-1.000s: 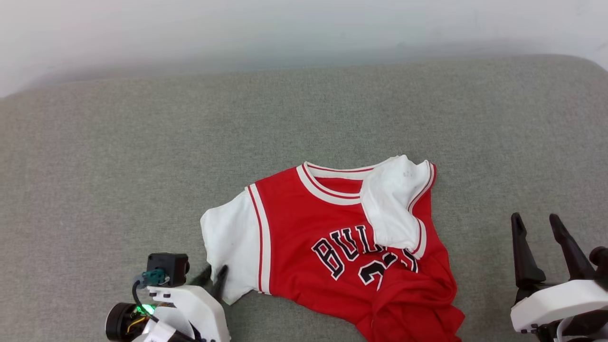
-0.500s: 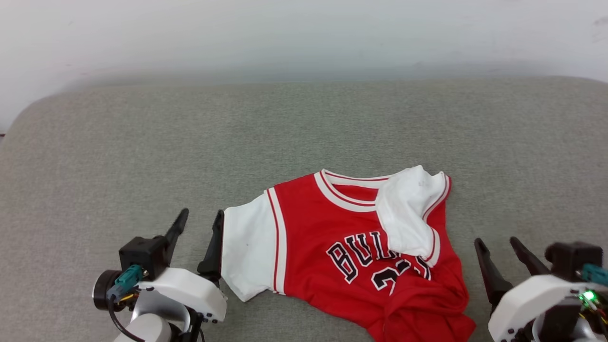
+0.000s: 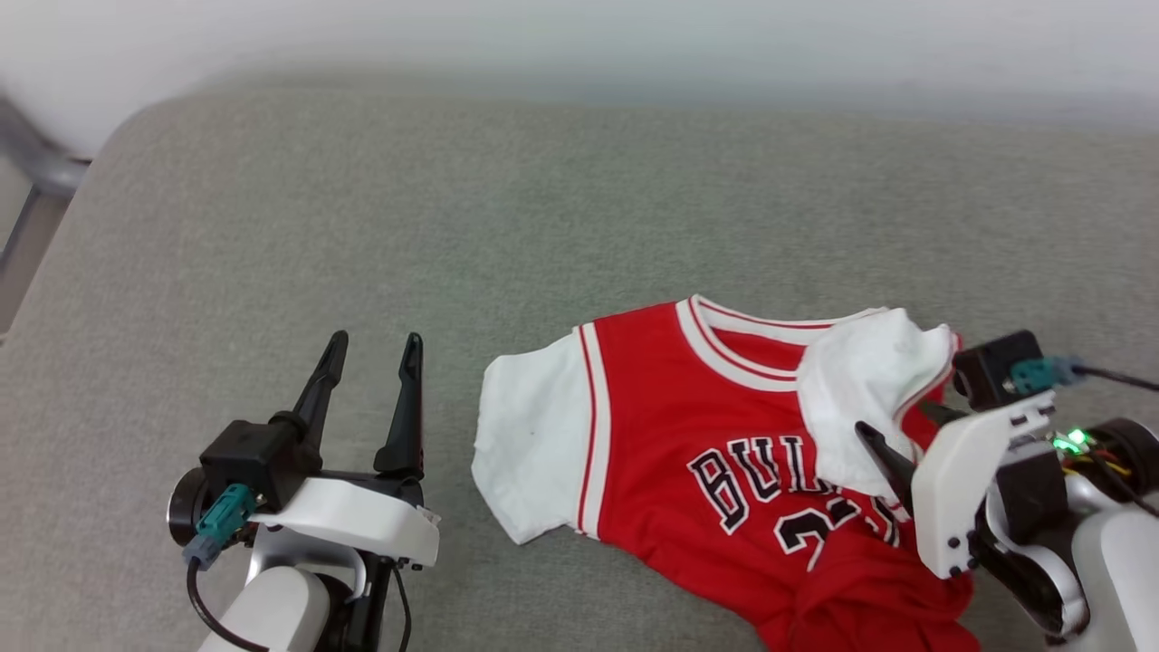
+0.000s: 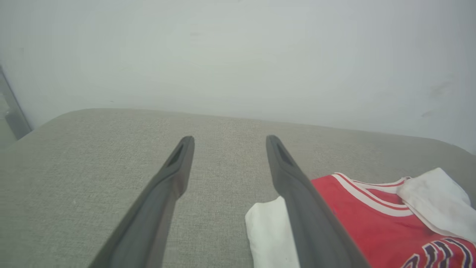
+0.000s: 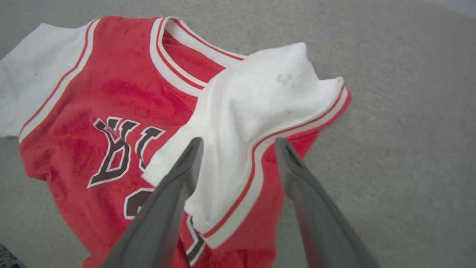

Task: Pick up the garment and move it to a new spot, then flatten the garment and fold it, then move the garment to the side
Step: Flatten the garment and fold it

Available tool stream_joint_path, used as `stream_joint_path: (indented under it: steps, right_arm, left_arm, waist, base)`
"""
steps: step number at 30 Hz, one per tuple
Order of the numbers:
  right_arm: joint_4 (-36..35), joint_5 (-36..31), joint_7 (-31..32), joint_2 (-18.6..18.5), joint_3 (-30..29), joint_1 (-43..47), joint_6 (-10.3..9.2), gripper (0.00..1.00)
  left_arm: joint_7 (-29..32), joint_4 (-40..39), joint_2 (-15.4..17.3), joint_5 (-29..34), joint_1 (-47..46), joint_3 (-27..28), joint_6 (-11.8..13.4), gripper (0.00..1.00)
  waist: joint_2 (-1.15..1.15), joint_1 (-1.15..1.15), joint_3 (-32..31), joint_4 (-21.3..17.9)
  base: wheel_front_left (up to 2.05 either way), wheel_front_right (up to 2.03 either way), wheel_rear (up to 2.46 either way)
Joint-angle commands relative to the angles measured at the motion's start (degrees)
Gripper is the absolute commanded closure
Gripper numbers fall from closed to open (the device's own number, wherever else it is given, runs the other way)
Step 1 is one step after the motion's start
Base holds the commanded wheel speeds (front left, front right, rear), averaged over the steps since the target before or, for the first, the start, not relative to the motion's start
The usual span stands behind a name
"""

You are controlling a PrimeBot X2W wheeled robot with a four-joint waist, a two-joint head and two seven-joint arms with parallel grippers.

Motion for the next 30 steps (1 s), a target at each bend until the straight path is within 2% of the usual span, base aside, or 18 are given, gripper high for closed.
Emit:
stream_joint_path:
  steps: [1, 7, 8, 9, 10, 14, 17, 24, 30]
  right_arm:
    - [0.4, 0.2, 0.6, -0.6, 0.7, -1.2, -0.02, 0.00]
    - [2.7, 1.5, 4.6, -2.9, 4.8, -5.7, -0.02, 0.00]
    - [3.0, 1.5, 4.9, -3.1, 5.1, -6.2, -0.02, 0.14]
    - [3.2, 1.6, 5.2, -3.2, 5.2, -6.6, -0.02, 0.76]
    - [2.7, 1.5, 4.8, -3.7, 4.6, -7.2, -0.03, 1.00]
    - [1.0, 0.9, 3.8, -3.1, 2.0, -6.5, -0.03, 1.00]
    - [-0.6, 0.1, 3.1, -2.0, -2.1, -4.7, -0.03, 1.00]
    - [-1.8, -0.5, 0.1, 4.5, -16.3, 3.1, -0.02, 1.00]
    - [2.5, 1.0, -5.1, 9.8, -24.4, 9.0, -0.02, 1.00]
  left_arm:
    - [-0.4, -0.2, -0.4, 0.3, -0.5, 0.4, -0.2, 0.00]
    - [-0.4, 0.4, -2.6, 2.2, 0.3, 2.8, -2.1, 0.00]
    - [-0.4, 0.6, -2.9, 2.4, 0.5, 3.1, -2.3, 0.00]
    - [-0.4, 0.8, -3.2, 2.7, 0.5, 3.5, -2.7, 0.00]
    - [-0.4, 1.2, -4.0, 3.4, 0.7, 4.7, -3.5, 0.00]
    - [-0.4, 1.8, -4.7, 4.5, 1.2, 5.9, -4.2, 0.00]
    - [-0.3, 2.1, -5.1, 5.2, 1.6, 6.5, -4.7, 0.00]
    - [-0.3, 2.9, -5.4, 5.8, 2.8, 7.4, -5.5, 0.00]
    - [-0.3, 3.6, -5.3, 5.7, 3.4, 7.2, -5.8, 0.00]
  waist:
    - [0.00, 0.00, 1.4, 1.4]
    - [0.00, 0.00, 3.1, 2.7]
    - [0.00, 0.00, 3.2, 2.8]
    - [0.00, 0.00, 3.2, 2.8]
    - [0.00, 0.00, 3.3, 2.6]
    - [0.00, 0.00, 2.8, 1.5]
    - [0.00, 0.00, 2.0, 0.4]
    - [0.00, 0.00, 0.4, -1.7]
    - [0.00, 0.00, -0.1, -2.8]
  base:
    - [0.00, 0.00, 0.00]
    - [0.00, 0.00, 0.00]
    - [0.00, 0.00, 0.00]
    - [0.00, 0.00, 0.00]
    - [0.00, 0.00, 0.00]
    - [0.00, 0.00, 0.00]
    - [0.00, 0.00, 0.00]
    - [0.00, 0.00, 0.00]
    - [0.00, 0.00, 0.00]
